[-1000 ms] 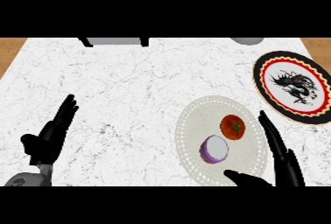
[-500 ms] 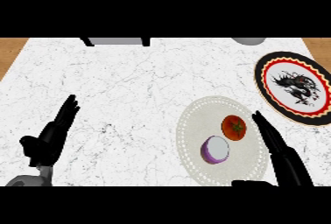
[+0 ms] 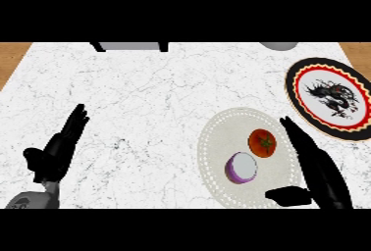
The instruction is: Pick the tomato from the placemat and place it in the plate
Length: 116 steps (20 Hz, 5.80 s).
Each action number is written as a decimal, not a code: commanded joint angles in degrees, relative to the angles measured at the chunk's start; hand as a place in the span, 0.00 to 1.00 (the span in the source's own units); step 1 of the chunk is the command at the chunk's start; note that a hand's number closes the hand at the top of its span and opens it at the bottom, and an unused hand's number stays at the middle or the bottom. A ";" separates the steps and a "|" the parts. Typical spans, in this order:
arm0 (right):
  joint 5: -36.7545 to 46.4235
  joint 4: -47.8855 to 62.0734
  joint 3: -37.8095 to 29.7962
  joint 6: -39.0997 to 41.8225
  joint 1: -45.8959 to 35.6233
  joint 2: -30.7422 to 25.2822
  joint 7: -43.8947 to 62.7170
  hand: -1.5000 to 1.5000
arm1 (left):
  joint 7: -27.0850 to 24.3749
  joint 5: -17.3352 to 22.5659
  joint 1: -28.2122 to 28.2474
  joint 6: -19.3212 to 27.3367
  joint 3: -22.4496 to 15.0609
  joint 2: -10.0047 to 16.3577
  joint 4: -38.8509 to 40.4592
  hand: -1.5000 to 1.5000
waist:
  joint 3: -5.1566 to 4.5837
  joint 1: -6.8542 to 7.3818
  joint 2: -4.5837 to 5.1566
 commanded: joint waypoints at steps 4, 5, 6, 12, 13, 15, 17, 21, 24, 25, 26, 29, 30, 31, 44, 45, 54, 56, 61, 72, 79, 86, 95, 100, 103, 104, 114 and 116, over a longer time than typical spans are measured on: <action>3.15 4.91 -0.37 1.37 -0.39 3.85 -1.89 0.00 | 1.42 -2.65 -0.75 -1.38 3.41 -1.89 0.37 0.50 | 0.02 -0.12 -0.01; 3.01 7.10 -1.63 4.26 -7.93 4.99 2.38 0.00 | -1.36 -2.86 1.91 -1.91 2.49 -2.75 0.26 0.50 | 0.02 0.11 0.01; 5.33 9.21 -0.39 1.39 -5.92 6.55 0.17 0.00 | 2.63 -2.84 0.48 -2.41 3.02 -2.57 -1.91 0.50 | 0.02 0.03 0.00; 8.40 18.77 -3.70 -0.69 -9.55 7.05 -3.17 0.00 | 3.15 -4.23 1.61 -3.48 4.64 -3.08 -3.79 0.50 | 0.03 0.08 0.00; 8.46 18.83 -4.16 -0.62 -8.77 6.62 -3.26 0.00 | 0.41 -3.95 1.54 -4.23 6.08 -2.68 -1.53 0.50 | 0.02 0.03 0.01; 8.73 17.81 -4.66 3.15 -11.44 6.74 -0.79 0.00 | 0.49 -6.64 3.29 -2.11 3.30 -6.34 -3.36 0.50 | 0.02 0.06 -0.01; 8.36 26.05 -7.43 -0.13 -14.58 7.26 -6.25 0.00 | 1.11 -5.57 1.27 -4.59 6.36 -4.49 -1.88 0.50 | 0.02 0.09 0.02; 7.79 27.71 -4.13 2.14 -14.87 7.79 -10.67 1.00 | -0.25 -5.86 1.09 -6.59 6.11 -3.85 -0.11 0.50 | 0.02 0.14 0.07; 8.78 24.64 -4.00 1.31 -12.41 8.92 -10.86 1.00 | 0.65 -7.47 -0.68 -4.35 5.71 -7.13 -0.15 0.50 | 0.02 -0.10 0.00; 7.31 25.56 -6.46 2.92 -14.31 6.94 -12.43 1.00 | 6.22 -6.77 3.16 -5.01 5.46 -5.43 -9.02 0.50 | 0.03 0.13 -0.04; 9.40 29.61 -4.86 -1.68 -13.91 9.23 -14.81 1.00 | 3.67 -7.63 1.22 -3.97 6.31 -6.06 -5.15 0.50 | 0.03 0.10 0.01; 8.46 31.59 -7.02 -2.58 -15.44 7.64 -19.05 1.00 | 0.69 -6.82 0.27 -6.39 7.81 -5.41 -0.24 0.50 | 0.03 0.08 0.05; 10.59 23.75 -4.05 -3.12 -10.26 9.23 -15.38 1.00 | -0.44 -8.36 1.05 -4.93 7.13 -6.52 -0.50 0.50 | 0.01 -0.15 -0.03; 11.39 26.95 -4.85 -4.78 -14.66 9.73 -15.89 1.00 | 6.08 -6.32 3.13 -5.21 7.29 -5.66 -7.15 0.50 | 0.04 0.28 -0.05; -11.90 51.91 -43.40 5.95 -4.95 -31.97 -49.46 1.00 | 0.21 -7.10 1.95 -4.85 7.79 -6.36 -1.82 0.50 | 0.40 -1.39 0.35; -11.86 54.62 -44.66 5.93 -5.72 -34.37 -52.41 1.00 | 3.07 -7.47 0.07 -4.49 7.14 -6.18 -3.39 0.50 | 0.36 -0.79 0.24; -15.42 71.51 -51.79 3.91 -14.80 -42.86 -67.67 1.00 | 1.92 -7.40 0.61 -6.65 6.91 -6.25 -1.38 0.50 | 0.18 0.63 0.24; -15.56 74.39 -52.55 1.86 -15.82 -43.24 -70.90 1.00 | 1.11 -8.86 0.97 -4.54 6.27 -7.83 -2.02 0.50 | 0.17 0.54 0.20; -15.10 76.04 -49.21 5.42 -23.84 -44.67 -67.89 1.00 | 4.14 -7.80 1.07 -6.14 6.67 -7.25 -5.30 0.50 | 0.09 0.92 0.15; -11.29 70.36 -39.48 8.23 -35.18 -39.59 -57.60 1.00 | 4.68 -8.93 -1.61 -6.28 7.63 -7.59 -1.70 0.50 | 0.01 0.76 0.16; -9.18 72.93 -35.61 5.62 -41.78 -32.35 -54.99 1.00 | 0.54 -10.68 2.81 -5.47 6.66 -9.50 -3.15 0.50 | 0.04 0.92 0.17; -5.91 80.08 -33.05 -1.29 -45.91 -25.17 -54.68 1.00 | 3.56 -9.90 -2.13 -5.74 9.06 -8.10 -2.14 0.50 | 0.09 1.10 0.46; -7.31 86.33 -35.20 -8.22 -52.84 -18.00 -42.52 0.00 | 4.86 -9.38 -5.05 -7.67 9.43 -7.62 0.68 0.50 | 0.11 1.53 0.72; -11.01 90.25 -38.93 -8.43 -53.93 -16.83 -43.29 0.00 | 0.91 -11.02 -3.43 -7.11 8.89 -8.31 1.87 0.50 | 0.16 1.92 0.93; -15.87 88.52 -43.08 -5.30 -54.45 -19.69 -44.05 0.00 | 0.23 -10.31 1.78 -7.64 9.11 -8.02 -2.41 0.50 | 0.13 1.57 0.48; -18.11 88.67 -45.45 -7.95 -54.25 -17.54 -45.32 0.00 | 1.87 -9.64 -2.33 -8.01 9.30 -8.28 -0.09 0.50 | 0.17 1.37 0.73; -30.84 93.80 -57.46 13.54 -44.79 -30.13 -53.08 0.00 | 1.18 -11.02 -0.98 -6.44 8.68 -9.47 -0.71 0.50 | 0.34 0.92 1.02; -30.97 93.94 -57.62 17.75 -42.98 -34.20 -53.54 0.00 | 4.25 -10.30 -2.82 -6.69 8.71 -9.25 -2.49 0.50 | 0.39 1.04 1.05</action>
